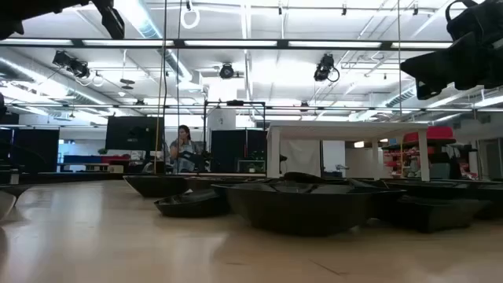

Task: Pick & Place Mini shaped plates

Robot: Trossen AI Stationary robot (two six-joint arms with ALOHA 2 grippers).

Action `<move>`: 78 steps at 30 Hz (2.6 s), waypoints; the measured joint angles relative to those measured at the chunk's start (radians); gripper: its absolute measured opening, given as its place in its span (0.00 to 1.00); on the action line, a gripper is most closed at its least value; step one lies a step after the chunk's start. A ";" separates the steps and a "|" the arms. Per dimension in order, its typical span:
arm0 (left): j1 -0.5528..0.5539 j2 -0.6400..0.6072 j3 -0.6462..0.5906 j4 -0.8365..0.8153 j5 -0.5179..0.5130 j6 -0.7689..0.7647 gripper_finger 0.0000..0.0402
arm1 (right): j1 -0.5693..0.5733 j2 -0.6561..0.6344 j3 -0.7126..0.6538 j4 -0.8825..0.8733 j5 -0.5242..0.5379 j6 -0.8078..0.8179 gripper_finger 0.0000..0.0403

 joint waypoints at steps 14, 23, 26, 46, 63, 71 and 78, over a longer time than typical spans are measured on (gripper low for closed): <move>0.000 0.000 0.000 0.000 0.000 0.000 0.10 | 0.000 0.000 0.000 0.000 0.000 0.000 0.12; 0.000 0.000 0.000 0.000 0.000 0.000 0.10 | 0.000 0.000 0.000 0.000 0.000 0.000 0.12; 0.000 0.000 0.000 0.000 0.000 0.000 0.10 | 0.000 0.000 0.000 0.000 0.000 0.000 0.12; 0.000 0.000 0.000 0.000 0.000 0.000 0.10 | 0.000 0.000 0.000 0.000 0.000 0.000 0.12; 0.000 0.000 0.000 0.000 0.000 0.000 0.10 | -0.002 0.000 0.000 0.163 0.047 0.254 0.12; 0.000 0.000 0.000 0.000 0.000 0.000 0.10 | -0.007 0.023 0.000 0.466 0.206 0.217 0.12; 0.000 0.000 0.000 0.000 0.000 0.000 0.10 | -0.006 0.155 0.035 0.450 0.222 0.304 0.12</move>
